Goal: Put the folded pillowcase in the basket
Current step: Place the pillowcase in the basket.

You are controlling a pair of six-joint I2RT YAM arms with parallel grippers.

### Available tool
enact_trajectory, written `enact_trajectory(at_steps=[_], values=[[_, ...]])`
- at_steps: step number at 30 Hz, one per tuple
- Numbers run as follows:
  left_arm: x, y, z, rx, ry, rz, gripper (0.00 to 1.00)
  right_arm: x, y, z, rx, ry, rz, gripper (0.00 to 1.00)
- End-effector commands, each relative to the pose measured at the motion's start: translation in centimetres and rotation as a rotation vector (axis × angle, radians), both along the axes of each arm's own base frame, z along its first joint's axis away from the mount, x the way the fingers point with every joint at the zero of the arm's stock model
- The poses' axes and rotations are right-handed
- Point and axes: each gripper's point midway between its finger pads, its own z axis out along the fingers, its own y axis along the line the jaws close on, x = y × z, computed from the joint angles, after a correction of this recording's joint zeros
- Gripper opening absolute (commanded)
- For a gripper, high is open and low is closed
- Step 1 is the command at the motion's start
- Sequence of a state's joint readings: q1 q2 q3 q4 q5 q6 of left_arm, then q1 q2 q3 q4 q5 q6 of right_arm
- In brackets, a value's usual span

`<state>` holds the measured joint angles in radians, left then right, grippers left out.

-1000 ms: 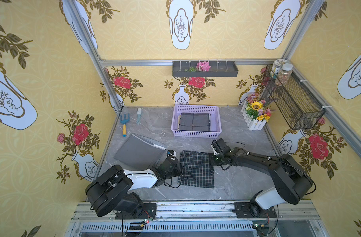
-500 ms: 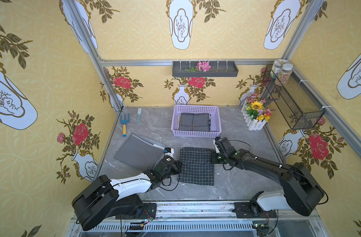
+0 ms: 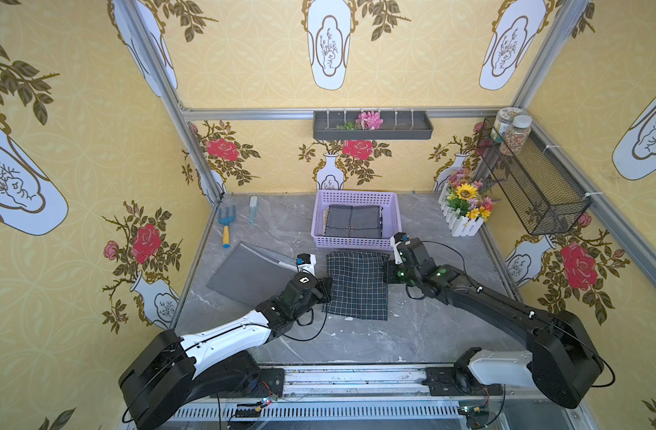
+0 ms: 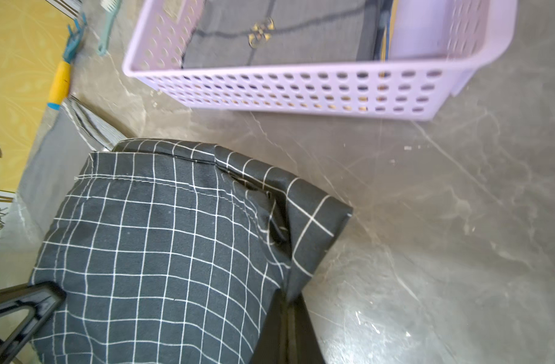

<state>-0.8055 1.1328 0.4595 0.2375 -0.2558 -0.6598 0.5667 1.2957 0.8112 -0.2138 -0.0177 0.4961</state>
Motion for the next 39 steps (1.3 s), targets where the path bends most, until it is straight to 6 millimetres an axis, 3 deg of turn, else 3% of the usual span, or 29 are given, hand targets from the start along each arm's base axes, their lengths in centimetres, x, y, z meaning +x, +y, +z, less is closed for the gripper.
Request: enact_trajectory(at_steps=[1, 16, 30, 37, 39], values=[[0.9, 0.6, 0.7, 0.048, -0.041, 0.011, 0.00, 1.0, -0.1, 1.1, -0.014, -0.037, -0.004, 0.00], [6.6, 0.6, 5.9, 0.046, -0.178, 0.018, 0.00, 6.7, -0.3, 5.7, 0.032, -0.145, -0.024, 0.00], [14.7, -0.4, 8.0, 0.038, -0.248, 0.003, 0.00, 15.0, -1.0, 6.9, 0.103, -0.191, -0.044, 0.00], [18.9, -1.0, 7.6, 0.022, -0.252, -0.010, 0.00, 19.5, -1.8, 7.3, 0.142, -0.219, -0.062, 0.00], [20.7, 0.0, 7.4, 0.027, -0.255, 0.017, 0.00, 20.8, -1.9, 7.4, 0.155, -0.238, -0.063, 0.00]])
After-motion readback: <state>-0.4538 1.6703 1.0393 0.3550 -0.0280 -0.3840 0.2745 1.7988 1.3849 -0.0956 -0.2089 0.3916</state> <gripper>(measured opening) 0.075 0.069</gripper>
